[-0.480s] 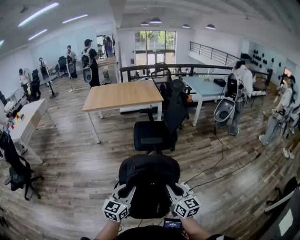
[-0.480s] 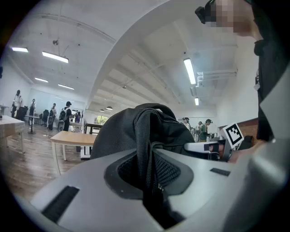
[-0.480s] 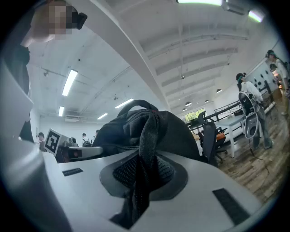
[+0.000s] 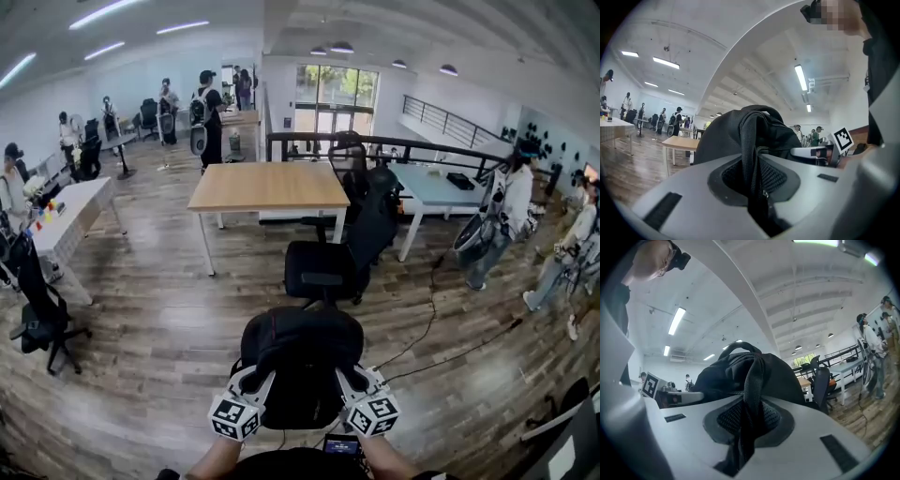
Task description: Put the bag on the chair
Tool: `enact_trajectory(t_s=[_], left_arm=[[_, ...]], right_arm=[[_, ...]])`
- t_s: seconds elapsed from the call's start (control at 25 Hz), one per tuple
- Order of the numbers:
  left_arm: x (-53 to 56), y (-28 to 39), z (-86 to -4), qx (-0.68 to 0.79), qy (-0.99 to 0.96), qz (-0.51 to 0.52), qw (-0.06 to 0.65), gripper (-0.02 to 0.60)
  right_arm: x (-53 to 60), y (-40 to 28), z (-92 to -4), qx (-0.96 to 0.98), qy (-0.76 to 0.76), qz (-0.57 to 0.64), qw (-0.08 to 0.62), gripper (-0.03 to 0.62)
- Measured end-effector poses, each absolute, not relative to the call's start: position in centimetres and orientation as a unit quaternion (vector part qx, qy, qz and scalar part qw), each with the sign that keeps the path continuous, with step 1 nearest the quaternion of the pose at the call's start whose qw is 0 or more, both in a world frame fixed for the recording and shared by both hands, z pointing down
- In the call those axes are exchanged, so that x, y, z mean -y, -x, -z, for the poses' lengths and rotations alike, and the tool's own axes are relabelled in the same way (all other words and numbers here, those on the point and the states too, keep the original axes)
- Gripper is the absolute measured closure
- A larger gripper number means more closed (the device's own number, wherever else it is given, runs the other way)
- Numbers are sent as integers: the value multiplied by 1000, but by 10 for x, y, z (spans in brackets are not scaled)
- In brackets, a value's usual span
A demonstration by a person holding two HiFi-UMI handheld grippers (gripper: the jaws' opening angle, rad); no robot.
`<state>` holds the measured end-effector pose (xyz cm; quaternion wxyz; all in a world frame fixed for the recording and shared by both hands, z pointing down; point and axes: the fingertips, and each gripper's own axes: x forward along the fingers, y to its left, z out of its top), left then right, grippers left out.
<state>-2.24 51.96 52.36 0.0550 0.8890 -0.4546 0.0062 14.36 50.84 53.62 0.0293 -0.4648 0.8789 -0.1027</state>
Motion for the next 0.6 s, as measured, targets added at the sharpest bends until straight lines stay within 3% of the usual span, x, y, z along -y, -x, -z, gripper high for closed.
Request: enact_trajectory(t_s=[0.6], left_arm=[[-528,16,-516,474,-878,0,65,526]], right_arm=[[-515,-150,-529,-868,483,109,31,539]])
